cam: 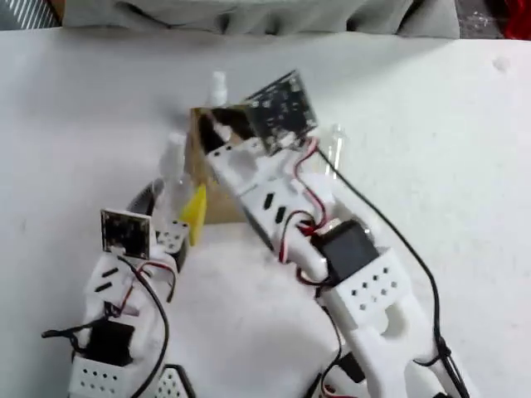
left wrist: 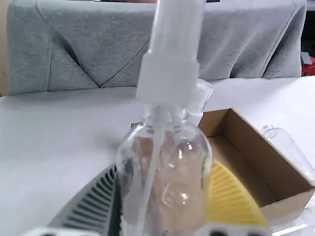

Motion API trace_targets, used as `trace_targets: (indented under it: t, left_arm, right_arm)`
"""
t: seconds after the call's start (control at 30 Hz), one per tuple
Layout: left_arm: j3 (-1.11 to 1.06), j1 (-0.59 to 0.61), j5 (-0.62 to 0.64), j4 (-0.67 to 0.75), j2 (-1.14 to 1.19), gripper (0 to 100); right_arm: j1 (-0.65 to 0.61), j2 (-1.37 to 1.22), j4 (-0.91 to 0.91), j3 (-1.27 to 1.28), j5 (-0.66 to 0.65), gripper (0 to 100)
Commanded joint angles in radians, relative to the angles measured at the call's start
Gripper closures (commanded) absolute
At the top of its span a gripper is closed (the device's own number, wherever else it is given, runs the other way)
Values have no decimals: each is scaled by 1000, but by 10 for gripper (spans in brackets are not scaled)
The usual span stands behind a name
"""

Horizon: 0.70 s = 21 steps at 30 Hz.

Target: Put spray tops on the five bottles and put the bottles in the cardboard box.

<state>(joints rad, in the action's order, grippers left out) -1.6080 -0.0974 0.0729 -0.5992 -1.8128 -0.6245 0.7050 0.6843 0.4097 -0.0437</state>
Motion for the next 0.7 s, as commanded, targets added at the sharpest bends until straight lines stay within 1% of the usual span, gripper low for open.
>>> trace_targets:
  t: [0.0, 0.17, 0.3, 0.43, 0.53, 0.67]
  left_arm:
    - [31, -2, 83, 28, -15, 980]
    - [121, 39, 144, -43, -8, 980]
    - [166, 47, 157, -95, -7, 980]
    - [184, 47, 157, -97, -4, 980]
    - [235, 48, 160, -109, 76, 980]
    - [361, 73, 160, -103, 283, 980]
  right_arm:
    - [45, 51, 73, 9, -3, 984]
    - [47, 122, 180, 127, -3, 984]
    - [39, 163, 180, 238, -3, 984]
    - [-13, 171, 165, 316, -2, 984]
    - [-41, 174, 157, 345, -2, 984]
    - [-74, 173, 166, 353, 81, 984]
